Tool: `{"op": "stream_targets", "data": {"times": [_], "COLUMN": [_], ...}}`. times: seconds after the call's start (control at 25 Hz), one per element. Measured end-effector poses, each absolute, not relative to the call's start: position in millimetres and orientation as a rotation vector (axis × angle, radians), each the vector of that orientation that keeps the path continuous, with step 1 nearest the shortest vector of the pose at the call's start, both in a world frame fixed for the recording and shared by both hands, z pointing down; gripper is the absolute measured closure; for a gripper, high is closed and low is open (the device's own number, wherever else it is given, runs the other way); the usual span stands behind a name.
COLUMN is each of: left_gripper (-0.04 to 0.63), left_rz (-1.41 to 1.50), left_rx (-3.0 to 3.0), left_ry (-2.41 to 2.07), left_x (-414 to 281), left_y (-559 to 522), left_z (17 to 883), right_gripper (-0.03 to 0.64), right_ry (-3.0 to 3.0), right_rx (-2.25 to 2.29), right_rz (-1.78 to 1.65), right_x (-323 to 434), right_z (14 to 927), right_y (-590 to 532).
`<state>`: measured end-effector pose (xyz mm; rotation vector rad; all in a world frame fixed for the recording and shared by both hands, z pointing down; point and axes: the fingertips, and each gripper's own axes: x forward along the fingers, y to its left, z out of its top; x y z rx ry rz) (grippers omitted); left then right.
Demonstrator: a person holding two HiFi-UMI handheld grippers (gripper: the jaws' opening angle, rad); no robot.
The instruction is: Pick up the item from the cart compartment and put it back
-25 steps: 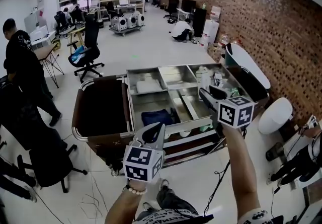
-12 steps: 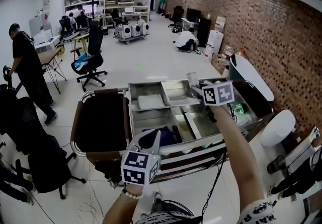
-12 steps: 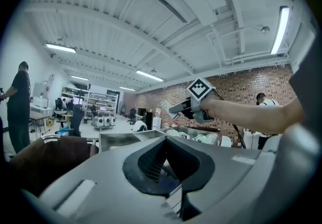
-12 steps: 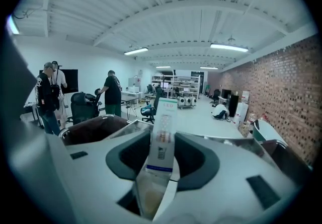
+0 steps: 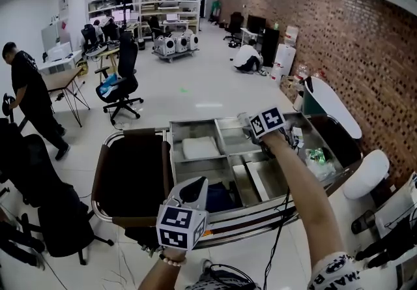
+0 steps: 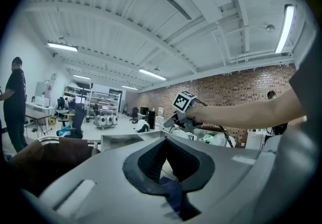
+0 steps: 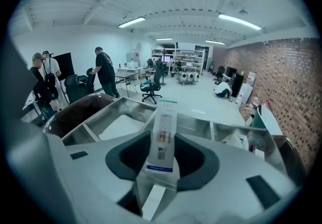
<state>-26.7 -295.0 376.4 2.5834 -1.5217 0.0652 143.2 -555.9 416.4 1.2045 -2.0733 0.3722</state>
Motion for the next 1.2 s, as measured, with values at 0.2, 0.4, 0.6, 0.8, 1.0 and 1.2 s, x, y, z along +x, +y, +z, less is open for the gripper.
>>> {"op": "stream_targets", "data": {"times": [0.2, 0.4, 0.6, 0.8, 1.0, 1.2], "left_gripper": [0.594, 0.594, 0.594, 0.594, 0.594, 0.594], "left_rz": [0.075, 0.088, 0.079, 0.078, 0.065, 0.064], "left_rx": [2.572, 2.562, 2.550, 2.539, 2.527, 2.519], "left_ry": [-1.525, -1.520, -1.535, -1.552, -1.560, -1.570], "left_x": [-29.0, -27.6, -32.1, -36.4, -39.7, -42.0], "left_y": [-312.2, -325.1, -335.7, -343.1, -346.7, -347.2], "left_z": [380.9, 385.7, 388.8, 391.4, 393.0, 392.2], "right_gripper": [0.454, 0.454, 0.454, 0.449, 0.449, 0.448], "right_ry": [-1.985, -1.883, -1.799, -1.766, -1.720, -1.694], "right_rx": [1.153, 1.083, 1.048, 1.026, 0.997, 0.973], "right_rz": [0.446, 0.543, 0.592, 0.613, 0.640, 0.646], "right_x": [143.5, 150.4, 157.8, 159.7, 160.3, 160.3], "right_z": [452.5, 491.4, 525.5, 545.5, 564.5, 575.8], "right_y": [-583.5, -597.5, -609.1, -618.4, -621.1, -621.4]}}
